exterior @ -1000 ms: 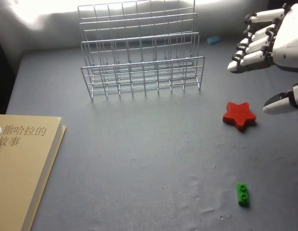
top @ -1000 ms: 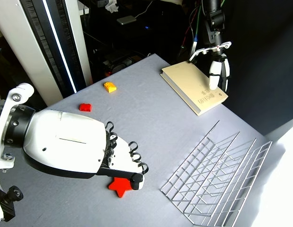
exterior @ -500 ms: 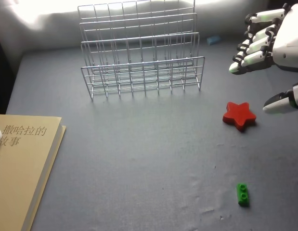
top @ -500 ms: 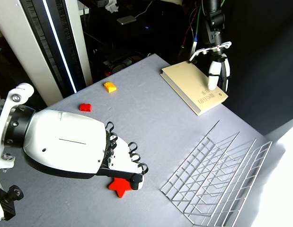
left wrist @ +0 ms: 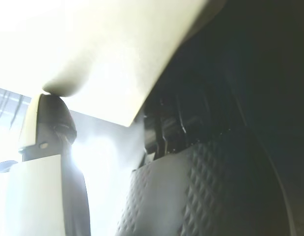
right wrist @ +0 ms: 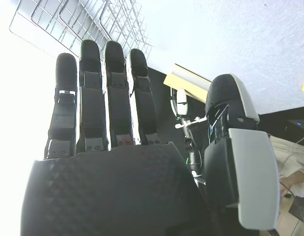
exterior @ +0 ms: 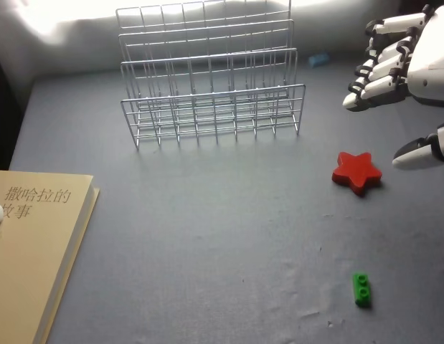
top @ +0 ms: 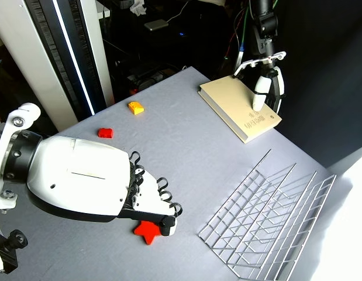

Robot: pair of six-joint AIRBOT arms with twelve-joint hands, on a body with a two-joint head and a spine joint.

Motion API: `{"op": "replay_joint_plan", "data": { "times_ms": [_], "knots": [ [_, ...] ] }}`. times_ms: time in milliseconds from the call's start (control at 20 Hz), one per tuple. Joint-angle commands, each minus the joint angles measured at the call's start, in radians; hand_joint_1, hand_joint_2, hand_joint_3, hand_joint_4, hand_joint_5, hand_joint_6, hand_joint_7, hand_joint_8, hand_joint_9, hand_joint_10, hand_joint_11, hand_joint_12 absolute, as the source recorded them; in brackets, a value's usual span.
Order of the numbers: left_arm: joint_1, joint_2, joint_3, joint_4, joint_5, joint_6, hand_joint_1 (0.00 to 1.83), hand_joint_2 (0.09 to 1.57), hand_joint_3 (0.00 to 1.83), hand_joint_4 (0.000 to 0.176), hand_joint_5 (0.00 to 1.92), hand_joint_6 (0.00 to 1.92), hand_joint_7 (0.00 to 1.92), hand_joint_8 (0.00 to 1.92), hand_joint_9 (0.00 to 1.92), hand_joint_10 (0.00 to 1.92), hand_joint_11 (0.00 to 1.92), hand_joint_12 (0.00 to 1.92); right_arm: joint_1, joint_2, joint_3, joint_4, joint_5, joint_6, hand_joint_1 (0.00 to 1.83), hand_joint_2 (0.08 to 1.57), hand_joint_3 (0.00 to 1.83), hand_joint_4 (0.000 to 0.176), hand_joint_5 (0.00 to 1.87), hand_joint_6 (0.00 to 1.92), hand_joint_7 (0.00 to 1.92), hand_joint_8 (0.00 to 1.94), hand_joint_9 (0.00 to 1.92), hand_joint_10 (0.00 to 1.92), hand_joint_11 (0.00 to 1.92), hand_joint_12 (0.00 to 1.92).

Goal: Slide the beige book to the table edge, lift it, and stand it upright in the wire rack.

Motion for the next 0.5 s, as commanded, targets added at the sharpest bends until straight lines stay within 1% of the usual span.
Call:
{"op": "replay_joint_plan", "data": {
  "times_ms": [0, 50, 100, 150, 200, 250, 300, 350, 450],
  "knots": [
    [-0.002, 0.011, 0.008, -0.007, -0.057, 0.001, 1.27, 1.12, 0.01, 0.0, 0.61, 0.04, 0.61, 0.03, 0.71, 0.08, 0.41, 1.06, 0.01, 0.009, 0.003, 0.027, -0.024, 0.002, 0.28, 1.15, 0.0, 0.0, 0.44, 0.0, 0.46, 0.0, 0.46, 0.0, 0.0, 1.05],
    [-0.002, 0.011, 0.009, -0.007, -0.057, 0.001, 1.31, 1.14, 0.0, 0.0, 0.66, 0.03, 0.67, 0.02, 0.77, 0.08, 0.45, 1.02, 0.01, 0.009, 0.003, 0.027, -0.026, 0.004, 0.27, 1.15, 0.0, 0.0, 0.44, 0.0, 0.46, 0.0, 0.46, 0.0, 0.0, 1.05],
    [-0.003, 0.011, 0.009, -0.007, -0.057, 0.001, 1.55, 1.15, 0.0, 0.0, 0.76, 0.03, 0.68, 1.02, 0.82, 0.95, 0.71, 1.5, 0.01, 0.009, 0.003, 0.027, -0.026, 0.006, 0.28, 1.15, 0.0, 0.0, 0.44, 0.0, 0.47, 0.0, 0.47, 0.0, 0.0, 1.05],
    [-0.003, 0.011, 0.009, -0.007, -0.057, 0.001, 1.6, 1.15, 0.01, 0.0, 0.78, 0.04, 0.64, 1.26, 0.8, 1.18, 0.74, 1.64, 0.011, 0.009, 0.003, 0.027, -0.026, 0.008, 0.28, 1.15, 0.0, 0.0, 0.44, 0.0, 0.46, 0.0, 0.46, 0.0, 0.0, 1.05],
    [-0.003, 0.011, 0.009, -0.007, -0.057, 0.001, 1.5, 1.2, 0.01, 0.0, 0.55, 1.13, 0.71, 1.3, 0.83, 1.21, 0.76, 1.69, 0.011, 0.009, 0.003, 0.027, -0.026, 0.008, 0.26, 1.15, 0.0, 0.0, 0.43, 0.0, 0.46, 0.0, 0.46, 0.0, 0.0, 1.06],
    [-0.003, 0.011, 0.009, -0.007, -0.057, 0.001, 1.49, 1.19, 0.0, 0.0, 0.57, 1.25, 0.75, 1.28, 0.87, 1.18, 0.81, 1.65, 0.011, 0.009, 0.003, 0.027, -0.026, 0.008, 0.29, 1.14, 0.0, 0.0, 0.45, 0.01, 0.47, 0.01, 0.47, 0.0, 0.01, 1.07],
    [-0.003, 0.011, 0.009, -0.007, -0.057, 0.001, 1.49, 1.17, 0.0, 0.0, 0.62, 1.21, 0.78, 1.27, 0.91, 1.13, 0.85, 1.6, 0.011, 0.009, 0.003, 0.027, -0.026, 0.008, 0.28, 1.14, 0.0, 0.0, 0.45, 0.01, 0.47, 0.0, 0.47, 0.0, 0.01, 1.07],
    [-0.003, 0.011, 0.009, -0.007, -0.057, 0.001, 1.48, 1.17, 0.0, 0.0, 0.67, 1.14, 0.74, 1.31, 0.89, 1.17, 0.87, 1.57, 0.011, 0.009, 0.003, 0.027, -0.026, 0.008, 0.27, 1.15, 0.0, 0.0, 0.45, 0.0, 0.46, 0.0, 0.46, 0.0, 0.0, 1.07],
    [-0.003, 0.011, 0.01, -0.007, -0.057, 0.002, 1.49, 1.14, 0.0, 0.0, 0.8, 1.02, 0.78, 1.22, 0.94, 1.11, 0.9, 1.53, 0.011, 0.009, 0.002, 0.027, -0.026, 0.007, 0.3, 1.14, 0.0, 0.0, 0.45, 0.01, 0.47, 0.0, 0.46, 0.0, 0.0, 1.07]
  ]
}}
